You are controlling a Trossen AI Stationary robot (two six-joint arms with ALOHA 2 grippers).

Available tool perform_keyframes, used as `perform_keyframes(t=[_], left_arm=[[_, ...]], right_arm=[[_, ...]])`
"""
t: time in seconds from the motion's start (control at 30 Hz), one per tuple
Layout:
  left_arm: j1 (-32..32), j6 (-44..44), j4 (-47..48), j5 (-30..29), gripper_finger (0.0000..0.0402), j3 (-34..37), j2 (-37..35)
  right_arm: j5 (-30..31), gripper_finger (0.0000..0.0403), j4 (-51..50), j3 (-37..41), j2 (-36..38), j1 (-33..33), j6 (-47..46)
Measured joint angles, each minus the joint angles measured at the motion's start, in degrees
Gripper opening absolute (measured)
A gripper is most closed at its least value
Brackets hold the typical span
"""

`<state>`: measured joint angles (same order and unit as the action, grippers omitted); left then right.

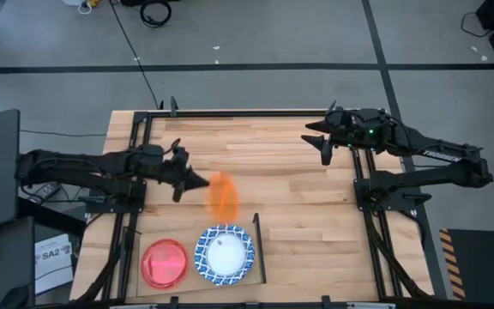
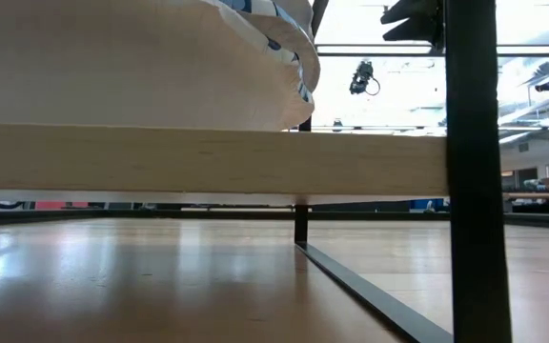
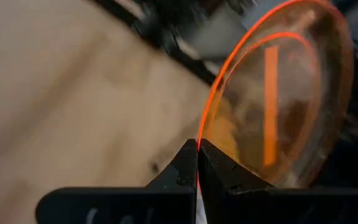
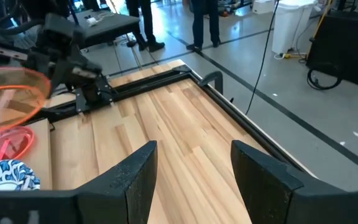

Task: Place and stack plates onto a shelf
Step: Stack the orange plate on top of the pink plate on the shelf

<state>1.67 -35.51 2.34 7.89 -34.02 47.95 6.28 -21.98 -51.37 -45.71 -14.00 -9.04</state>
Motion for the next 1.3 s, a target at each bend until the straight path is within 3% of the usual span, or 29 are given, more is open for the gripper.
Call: perform_keyframes(t=[0.23,0.57,0.77,1.3], left_arm=[[-0.46,-6.32,10.97,15.81,0.0008,0.00,-2.21],[-7.59,-6.38,27.05,25.19,0.0008,0.00,-2.30],[-14.16,-7.15,33.97,24.82,0.0008,0.00,-2.26],[-30.74,-17.51,36.48,12.72,0.0008,0.00,-2.22]], right_arm=[[0.00,0.0210,-0.02,0.00,-0.17,0.00,-0.01],[0.00,0.0210,-0.04,0.00,-0.17,0.00,-0.02],[0.00,0.0210,-0.04,0.00,-0.17,0.01,-0.02],[0.00,0.0210,-0.04,0.00,-0.17,0.00,-0.03]])
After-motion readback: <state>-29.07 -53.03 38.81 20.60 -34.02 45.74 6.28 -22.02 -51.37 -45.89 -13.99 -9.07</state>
